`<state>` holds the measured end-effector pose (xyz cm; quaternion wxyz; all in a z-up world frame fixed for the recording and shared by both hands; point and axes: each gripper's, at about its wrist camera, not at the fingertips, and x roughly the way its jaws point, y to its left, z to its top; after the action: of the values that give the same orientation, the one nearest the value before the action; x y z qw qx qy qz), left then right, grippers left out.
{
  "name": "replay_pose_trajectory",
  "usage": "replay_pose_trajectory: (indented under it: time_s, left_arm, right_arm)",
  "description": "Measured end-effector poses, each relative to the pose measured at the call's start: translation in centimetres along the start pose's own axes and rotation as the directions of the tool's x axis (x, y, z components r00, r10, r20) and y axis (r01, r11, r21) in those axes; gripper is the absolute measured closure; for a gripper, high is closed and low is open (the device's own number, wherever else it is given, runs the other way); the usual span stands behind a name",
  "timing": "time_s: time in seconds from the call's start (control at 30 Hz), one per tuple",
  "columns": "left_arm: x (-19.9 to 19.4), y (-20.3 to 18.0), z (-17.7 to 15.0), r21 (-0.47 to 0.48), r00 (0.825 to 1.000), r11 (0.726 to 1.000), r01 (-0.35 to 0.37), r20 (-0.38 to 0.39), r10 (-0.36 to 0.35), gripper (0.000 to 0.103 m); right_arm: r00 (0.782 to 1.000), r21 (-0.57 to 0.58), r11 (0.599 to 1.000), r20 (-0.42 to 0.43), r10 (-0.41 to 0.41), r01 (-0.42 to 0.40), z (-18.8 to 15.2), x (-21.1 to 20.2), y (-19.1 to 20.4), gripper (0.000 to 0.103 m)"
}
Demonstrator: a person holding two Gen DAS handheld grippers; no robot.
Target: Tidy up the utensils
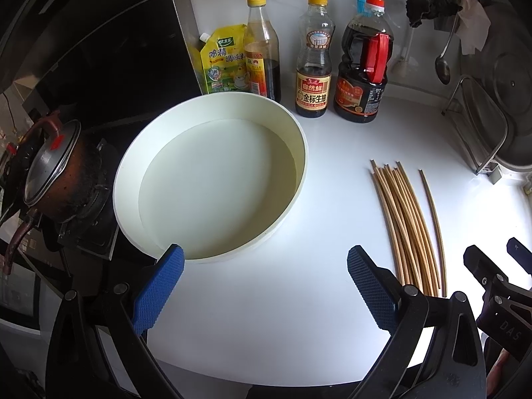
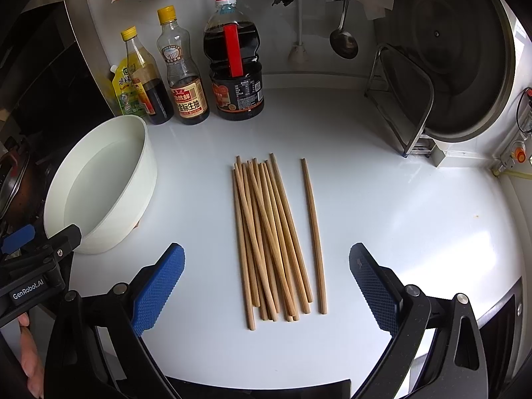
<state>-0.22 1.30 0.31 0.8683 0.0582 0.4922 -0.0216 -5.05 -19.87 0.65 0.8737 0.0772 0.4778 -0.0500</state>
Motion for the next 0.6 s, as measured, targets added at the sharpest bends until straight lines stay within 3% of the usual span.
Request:
replay_pose_trajectory:
  time_s: [0.6]
  left_arm:
    - [0.07,0.36,0.26,0.002,1.000,1.000,0.001,0.000,-0.001,0.006]
  right_arm:
    - [1.000,-0.004,1.000,0.003,0.002,-0.002,-0.05,0.19,0.16,0.008]
